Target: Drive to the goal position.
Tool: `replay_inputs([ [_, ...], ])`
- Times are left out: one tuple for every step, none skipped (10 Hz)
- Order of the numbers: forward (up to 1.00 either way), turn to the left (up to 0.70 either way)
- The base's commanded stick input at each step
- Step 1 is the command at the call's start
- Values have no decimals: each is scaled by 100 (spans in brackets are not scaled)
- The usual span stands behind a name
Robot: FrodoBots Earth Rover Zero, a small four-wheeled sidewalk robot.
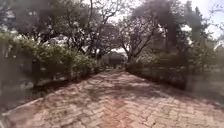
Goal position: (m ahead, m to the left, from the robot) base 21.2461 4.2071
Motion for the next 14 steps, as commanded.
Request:
replay_inputs([
  [70,0],
  [70,0],
  [70,0],
  [70,0],
  [70,0],
  [70,0],
  [70,-35],
  [70,-35],
  [70,-35],
  [70,-35],
  [70,-35],
  [70,-35],
  [70,-35],
  [70,-31],
])
